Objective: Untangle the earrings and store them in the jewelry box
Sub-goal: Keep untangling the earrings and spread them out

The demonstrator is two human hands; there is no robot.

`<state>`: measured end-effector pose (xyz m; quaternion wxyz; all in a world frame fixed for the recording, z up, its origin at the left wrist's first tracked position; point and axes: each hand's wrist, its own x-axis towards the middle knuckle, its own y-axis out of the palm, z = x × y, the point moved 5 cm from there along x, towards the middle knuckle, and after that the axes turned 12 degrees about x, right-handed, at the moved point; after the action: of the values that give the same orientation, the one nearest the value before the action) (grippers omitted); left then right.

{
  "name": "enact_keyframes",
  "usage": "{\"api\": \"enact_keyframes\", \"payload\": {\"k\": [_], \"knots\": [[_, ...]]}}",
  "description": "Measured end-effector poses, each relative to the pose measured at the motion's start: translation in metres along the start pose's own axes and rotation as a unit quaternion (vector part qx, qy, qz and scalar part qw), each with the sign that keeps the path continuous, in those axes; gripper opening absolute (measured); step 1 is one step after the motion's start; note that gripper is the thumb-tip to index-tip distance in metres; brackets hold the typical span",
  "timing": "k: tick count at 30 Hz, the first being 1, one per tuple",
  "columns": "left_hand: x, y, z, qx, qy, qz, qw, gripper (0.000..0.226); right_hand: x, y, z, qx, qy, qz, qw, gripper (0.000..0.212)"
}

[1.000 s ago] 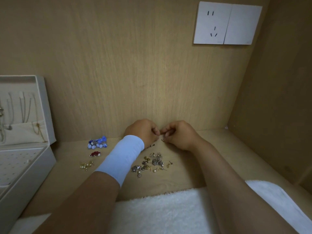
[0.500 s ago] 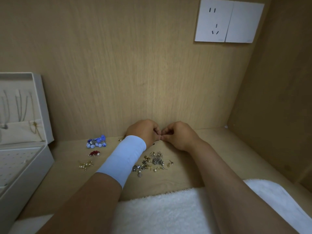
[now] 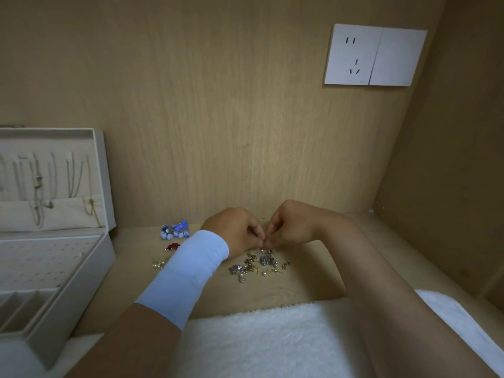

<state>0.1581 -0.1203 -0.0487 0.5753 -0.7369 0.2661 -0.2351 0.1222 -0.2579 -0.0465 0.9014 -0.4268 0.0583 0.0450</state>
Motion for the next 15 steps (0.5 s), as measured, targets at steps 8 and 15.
{"api": "enact_keyframes", "payload": {"k": [8, 15], "knots": [[0.0031, 0.0105, 0.0009, 0.012, 0.026, 0.027, 0.999, 0.006, -0.0013, -0.0002, -0.0008, -0.015, 0.006, -0.010, 1.000, 0.011], [0.0019, 0.0108, 0.0044, -0.001, 0.040, 0.060, 0.997, 0.007, -0.0061, -0.0007, -0.0038, 0.038, 0.040, 0.029, 0.998, 0.020]]}}
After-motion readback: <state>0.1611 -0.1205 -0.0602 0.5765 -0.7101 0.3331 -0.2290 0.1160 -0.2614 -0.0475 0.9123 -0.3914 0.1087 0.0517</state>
